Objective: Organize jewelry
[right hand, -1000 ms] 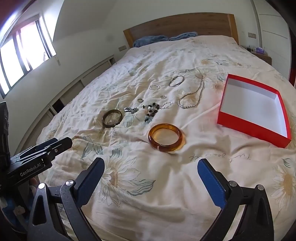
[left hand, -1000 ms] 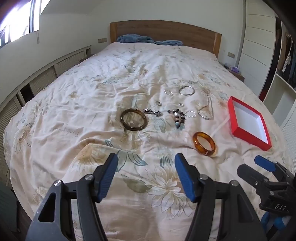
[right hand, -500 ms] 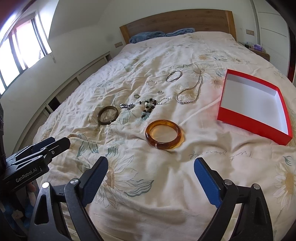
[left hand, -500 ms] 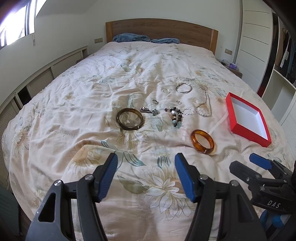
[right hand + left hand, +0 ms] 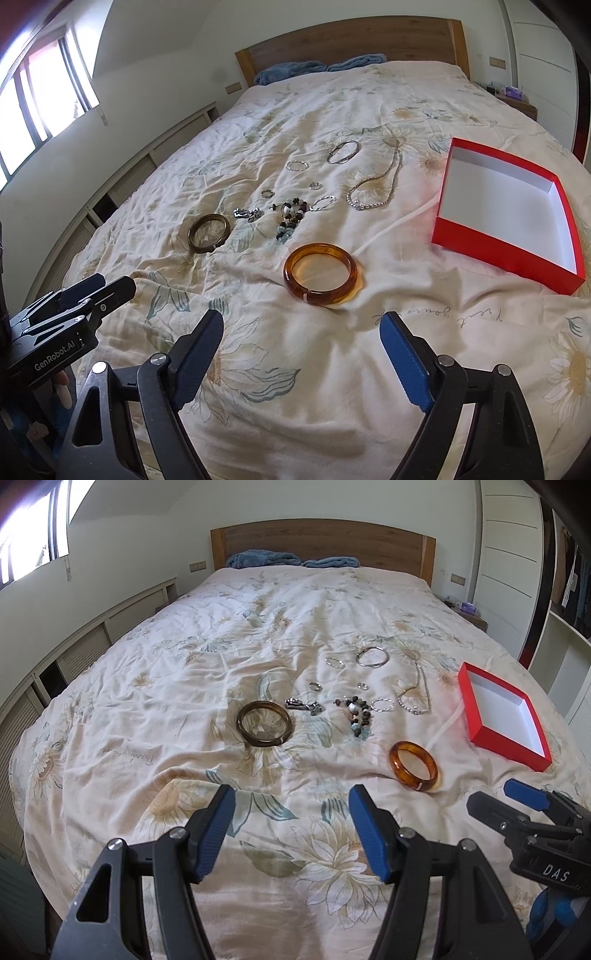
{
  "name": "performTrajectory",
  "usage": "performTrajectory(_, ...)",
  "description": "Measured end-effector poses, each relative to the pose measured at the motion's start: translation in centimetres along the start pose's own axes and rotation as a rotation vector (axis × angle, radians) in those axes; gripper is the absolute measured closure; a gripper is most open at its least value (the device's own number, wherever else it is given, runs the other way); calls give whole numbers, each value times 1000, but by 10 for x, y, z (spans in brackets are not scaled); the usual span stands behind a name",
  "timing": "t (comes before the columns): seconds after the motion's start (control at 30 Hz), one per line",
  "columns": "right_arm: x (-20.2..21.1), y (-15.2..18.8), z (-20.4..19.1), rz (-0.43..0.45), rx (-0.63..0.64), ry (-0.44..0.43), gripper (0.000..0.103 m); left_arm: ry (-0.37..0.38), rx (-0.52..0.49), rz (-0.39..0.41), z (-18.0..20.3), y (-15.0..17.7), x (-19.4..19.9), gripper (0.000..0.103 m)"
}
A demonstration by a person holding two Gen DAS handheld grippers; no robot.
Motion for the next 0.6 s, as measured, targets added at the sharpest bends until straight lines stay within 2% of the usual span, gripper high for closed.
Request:
performTrajectory(0.1,-4,-3,1,-9,1,-1,28,10,0,-27,-1,-2,-9,41)
performTrajectory(0.37,-12,-9,3,-22,11,2,31,36,8,-63,1,-4,-33,41)
performTrajectory(0.6,-20,-17,8,-30,19,10,31,42,106,-58,-24,-13,-53,41)
Point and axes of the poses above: each gripper's, at about its wrist camera, not at the fingertips, and x roughly against the way its jaws point, z to its right, y to its underside, the point moved 3 cm from there along -x, roughly the way its jaws point, and after that the axes turned 15 degrees about -x, right-handed, at the moved point
